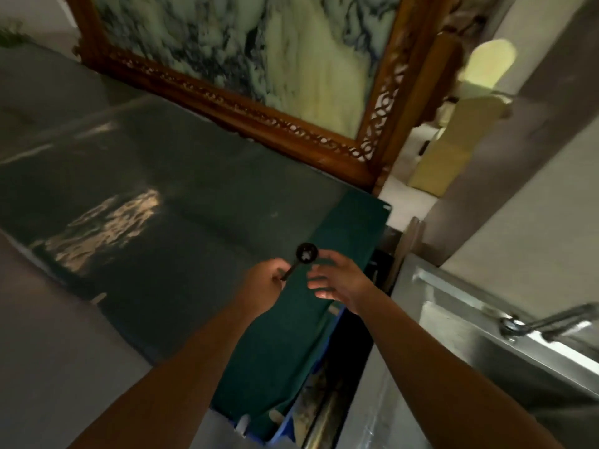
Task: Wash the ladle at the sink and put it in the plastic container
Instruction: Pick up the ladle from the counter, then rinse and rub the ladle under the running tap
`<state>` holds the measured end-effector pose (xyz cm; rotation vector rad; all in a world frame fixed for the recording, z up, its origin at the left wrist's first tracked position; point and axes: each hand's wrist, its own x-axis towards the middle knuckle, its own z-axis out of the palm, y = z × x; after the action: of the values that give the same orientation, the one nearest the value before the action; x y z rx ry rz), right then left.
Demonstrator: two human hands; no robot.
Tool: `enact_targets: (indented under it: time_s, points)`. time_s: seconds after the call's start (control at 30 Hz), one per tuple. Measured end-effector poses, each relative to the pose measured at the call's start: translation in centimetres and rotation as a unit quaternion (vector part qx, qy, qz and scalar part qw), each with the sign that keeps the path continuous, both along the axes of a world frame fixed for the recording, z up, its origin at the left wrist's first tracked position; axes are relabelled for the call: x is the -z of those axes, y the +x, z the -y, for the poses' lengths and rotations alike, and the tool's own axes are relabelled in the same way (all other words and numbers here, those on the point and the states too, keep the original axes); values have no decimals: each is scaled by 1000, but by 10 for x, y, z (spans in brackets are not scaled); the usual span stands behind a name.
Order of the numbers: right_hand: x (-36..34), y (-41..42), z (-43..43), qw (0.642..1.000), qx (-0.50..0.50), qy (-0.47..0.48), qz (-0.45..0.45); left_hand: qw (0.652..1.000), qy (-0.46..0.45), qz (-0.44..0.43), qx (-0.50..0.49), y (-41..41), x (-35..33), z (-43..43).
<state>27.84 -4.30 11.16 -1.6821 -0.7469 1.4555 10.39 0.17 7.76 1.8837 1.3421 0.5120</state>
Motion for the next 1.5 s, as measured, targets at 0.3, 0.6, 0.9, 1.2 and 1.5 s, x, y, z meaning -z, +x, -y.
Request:
enact_targets:
  time_s: [0.3, 0.6, 0.9, 1.2, 1.5]
  points:
    - [-83, 101, 125, 988, 143, 56, 6, 982, -42, 53, 179, 124, -76, 52]
    - [-66, 224, 231, 972, 228, 65, -1, 957, -78, 29, 277, 257, -84, 130]
    - [-32, 344, 288, 977, 204, 60, -29, 955, -151, 32, 252, 363, -63, 191]
    - [-3, 374, 303, 988, 141, 49, -50, 944, -213, -26, 252, 374, -46, 205]
    - [47, 392, 308, 989, 138, -11, -44, 908, -259, -80, 319, 394, 7, 193]
